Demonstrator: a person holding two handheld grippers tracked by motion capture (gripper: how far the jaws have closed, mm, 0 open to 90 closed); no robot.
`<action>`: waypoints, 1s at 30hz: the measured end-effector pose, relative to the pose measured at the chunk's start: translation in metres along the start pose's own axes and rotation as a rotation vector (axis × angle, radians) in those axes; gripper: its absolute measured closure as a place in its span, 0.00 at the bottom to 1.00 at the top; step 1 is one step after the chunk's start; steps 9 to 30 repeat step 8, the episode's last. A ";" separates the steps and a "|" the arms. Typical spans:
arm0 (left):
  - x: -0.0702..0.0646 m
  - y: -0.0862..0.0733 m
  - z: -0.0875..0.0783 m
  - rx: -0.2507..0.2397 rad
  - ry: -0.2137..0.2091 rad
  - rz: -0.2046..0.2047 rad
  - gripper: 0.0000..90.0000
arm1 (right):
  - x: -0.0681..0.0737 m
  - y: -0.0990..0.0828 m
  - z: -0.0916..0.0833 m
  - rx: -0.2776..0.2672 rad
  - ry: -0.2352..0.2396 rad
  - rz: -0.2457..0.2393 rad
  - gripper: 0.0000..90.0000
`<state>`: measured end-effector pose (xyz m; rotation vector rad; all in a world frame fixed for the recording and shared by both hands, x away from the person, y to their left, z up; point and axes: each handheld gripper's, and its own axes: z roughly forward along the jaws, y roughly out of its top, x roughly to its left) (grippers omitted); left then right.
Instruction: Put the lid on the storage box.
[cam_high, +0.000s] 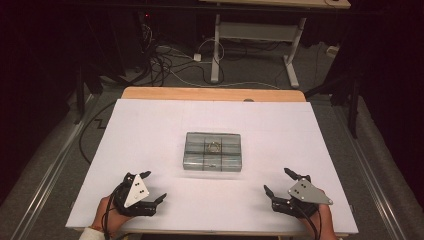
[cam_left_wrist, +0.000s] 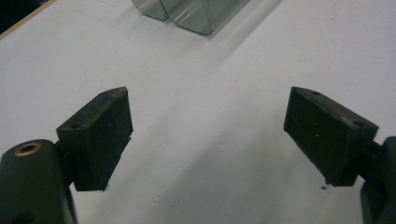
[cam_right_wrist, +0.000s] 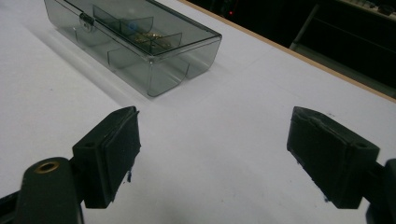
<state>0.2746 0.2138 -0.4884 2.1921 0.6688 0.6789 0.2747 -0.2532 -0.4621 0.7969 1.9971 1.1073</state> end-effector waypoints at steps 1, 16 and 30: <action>0.000 0.000 0.000 0.000 0.000 0.000 0.17 | 0.000 0.000 0.000 0.002 0.000 0.000 0.19; 0.002 0.000 0.000 0.005 0.003 -0.001 0.17 | -0.002 -0.001 0.002 0.005 0.004 0.007 0.19; 0.002 0.000 0.000 0.005 0.003 -0.001 0.17 | -0.002 -0.001 0.002 0.005 0.004 0.007 0.19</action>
